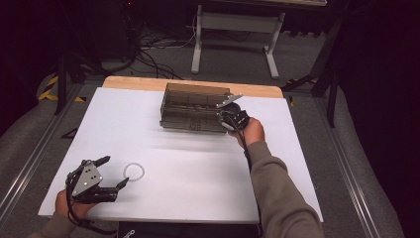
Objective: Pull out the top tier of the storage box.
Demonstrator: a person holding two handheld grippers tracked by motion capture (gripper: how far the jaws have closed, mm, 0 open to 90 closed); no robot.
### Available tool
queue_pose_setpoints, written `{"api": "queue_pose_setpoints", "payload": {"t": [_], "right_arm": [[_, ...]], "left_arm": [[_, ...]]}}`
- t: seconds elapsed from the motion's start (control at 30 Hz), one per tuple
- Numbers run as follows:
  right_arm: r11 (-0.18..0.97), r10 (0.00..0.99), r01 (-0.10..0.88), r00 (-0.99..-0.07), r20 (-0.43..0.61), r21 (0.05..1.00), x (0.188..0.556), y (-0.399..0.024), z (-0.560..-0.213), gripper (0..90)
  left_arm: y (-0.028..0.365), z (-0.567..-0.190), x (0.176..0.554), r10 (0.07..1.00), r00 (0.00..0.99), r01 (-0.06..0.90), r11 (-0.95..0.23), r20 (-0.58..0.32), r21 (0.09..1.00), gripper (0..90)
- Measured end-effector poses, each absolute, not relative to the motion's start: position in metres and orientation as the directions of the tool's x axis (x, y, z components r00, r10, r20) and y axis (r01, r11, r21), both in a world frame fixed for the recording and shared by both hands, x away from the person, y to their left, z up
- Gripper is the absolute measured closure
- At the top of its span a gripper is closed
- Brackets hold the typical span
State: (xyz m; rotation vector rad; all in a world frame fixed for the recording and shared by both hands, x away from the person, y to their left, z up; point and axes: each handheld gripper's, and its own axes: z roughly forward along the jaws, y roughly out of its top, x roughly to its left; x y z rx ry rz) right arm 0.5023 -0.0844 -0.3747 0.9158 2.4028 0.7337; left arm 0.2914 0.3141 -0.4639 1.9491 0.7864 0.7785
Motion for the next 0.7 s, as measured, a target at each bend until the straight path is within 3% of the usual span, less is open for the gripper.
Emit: {"api": "queue_pose_setpoints", "payload": {"t": [0.7], "right_arm": [[0.633,0.697,0.477,-0.695,-0.179,0.610,0.4965,-0.0858,-0.3781,90.0]], "left_arm": [[0.3126,-0.4641,0.2910,0.766,0.603,0.223,-0.431,0.224,0.874,11.8]]}}
